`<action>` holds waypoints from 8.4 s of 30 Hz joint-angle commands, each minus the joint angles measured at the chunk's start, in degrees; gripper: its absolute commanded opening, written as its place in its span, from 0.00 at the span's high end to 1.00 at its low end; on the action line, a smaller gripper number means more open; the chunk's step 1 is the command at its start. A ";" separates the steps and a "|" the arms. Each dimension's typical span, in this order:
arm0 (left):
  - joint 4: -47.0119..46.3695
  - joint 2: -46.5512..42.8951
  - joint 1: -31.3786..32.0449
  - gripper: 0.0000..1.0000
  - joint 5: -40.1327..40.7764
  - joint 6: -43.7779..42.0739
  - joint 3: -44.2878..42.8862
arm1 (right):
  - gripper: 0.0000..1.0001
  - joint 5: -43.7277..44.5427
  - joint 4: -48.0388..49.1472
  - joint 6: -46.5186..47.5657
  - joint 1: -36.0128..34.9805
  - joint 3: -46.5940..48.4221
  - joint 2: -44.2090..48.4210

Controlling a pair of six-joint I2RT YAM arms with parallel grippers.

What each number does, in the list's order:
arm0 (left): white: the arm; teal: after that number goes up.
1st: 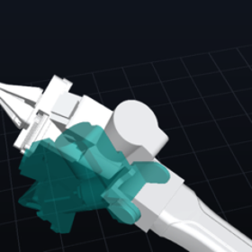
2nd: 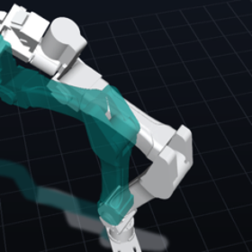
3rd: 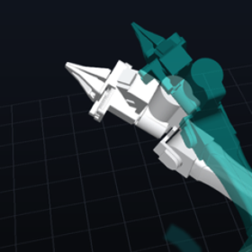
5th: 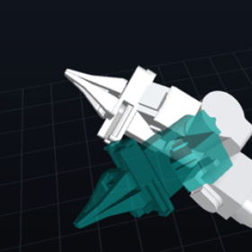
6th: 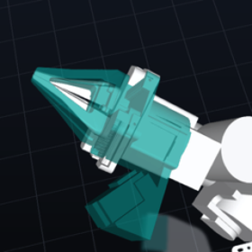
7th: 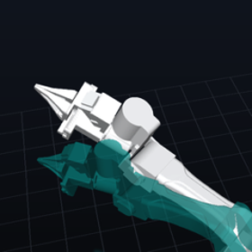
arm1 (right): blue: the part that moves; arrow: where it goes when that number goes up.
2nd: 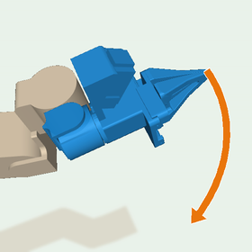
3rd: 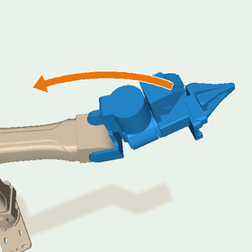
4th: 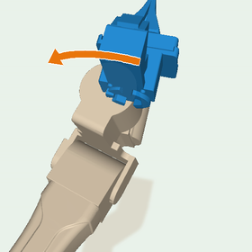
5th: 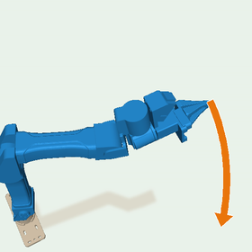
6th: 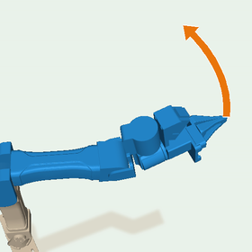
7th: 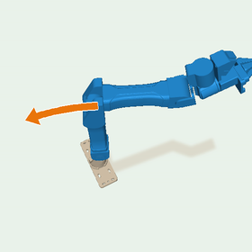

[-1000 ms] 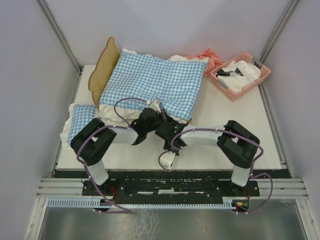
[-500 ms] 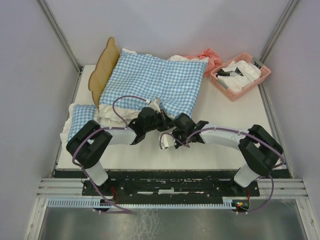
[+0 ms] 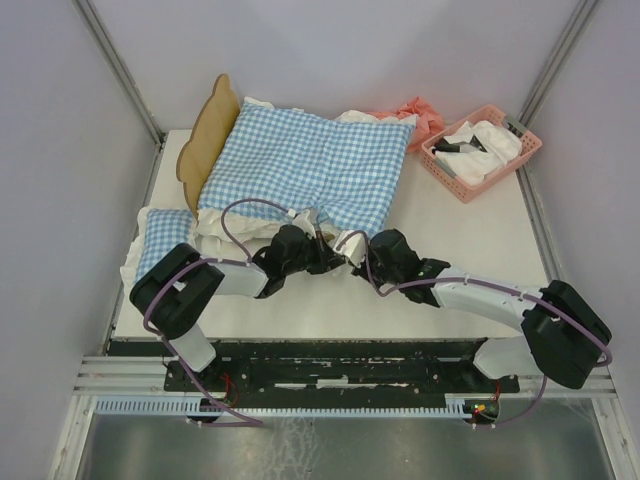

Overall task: Set up the pet bed
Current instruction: Tie the ropes to the bed frame.

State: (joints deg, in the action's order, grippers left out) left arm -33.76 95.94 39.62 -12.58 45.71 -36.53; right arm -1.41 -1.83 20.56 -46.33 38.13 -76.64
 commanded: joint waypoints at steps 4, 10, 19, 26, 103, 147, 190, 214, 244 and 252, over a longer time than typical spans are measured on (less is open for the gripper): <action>-6.36 -0.90 0.91 0.97 0.54 -4.03 3.62 | 0.98 11.54 0.71 -20.18 0.36 5.35 -2.91; -8.69 -0.64 2.22 0.97 0.99 -5.15 5.05 | 0.98 18.96 -0.72 -29.55 0.68 5.65 -5.93; -17.06 -1.36 2.92 0.97 -3.96 -3.00 8.37 | 0.98 31.58 -2.30 -36.69 1.95 5.63 -3.70; -23.52 1.18 3.35 0.97 -8.15 1.10 9.58 | 0.98 25.47 6.32 -35.70 1.90 3.21 -5.70; -49.17 12.39 17.11 0.97 29.11 -34.78 6.92 | 0.98 13.54 13.83 -29.04 2.64 2.09 -6.76; -54.73 12.78 17.07 0.94 25.93 -26.56 11.13 | 0.98 0.27 43.20 0.34 4.11 -11.49 -8.42; -48.33 8.15 9.40 0.64 18.74 -8.56 12.13 | 0.98 -6.61 43.08 9.84 4.57 -12.08 -10.13; -48.12 11.94 8.20 0.65 17.10 -5.99 9.83 | 0.98 -7.69 42.78 10.46 4.49 -11.86 -10.06; -50.50 13.79 7.97 0.97 18.27 -4.84 9.84 | 0.89 -5.65 46.33 6.40 4.53 -13.44 -9.94; -50.50 12.40 7.49 0.97 21.62 -6.31 11.26 | 0.67 -4.95 42.28 0.36 4.53 -13.95 -6.24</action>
State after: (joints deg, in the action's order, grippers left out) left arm -81.10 110.06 47.57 6.31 40.45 -25.61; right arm -6.59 40.88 25.67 -41.52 23.42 -86.76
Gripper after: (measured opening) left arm 0.035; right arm 0.307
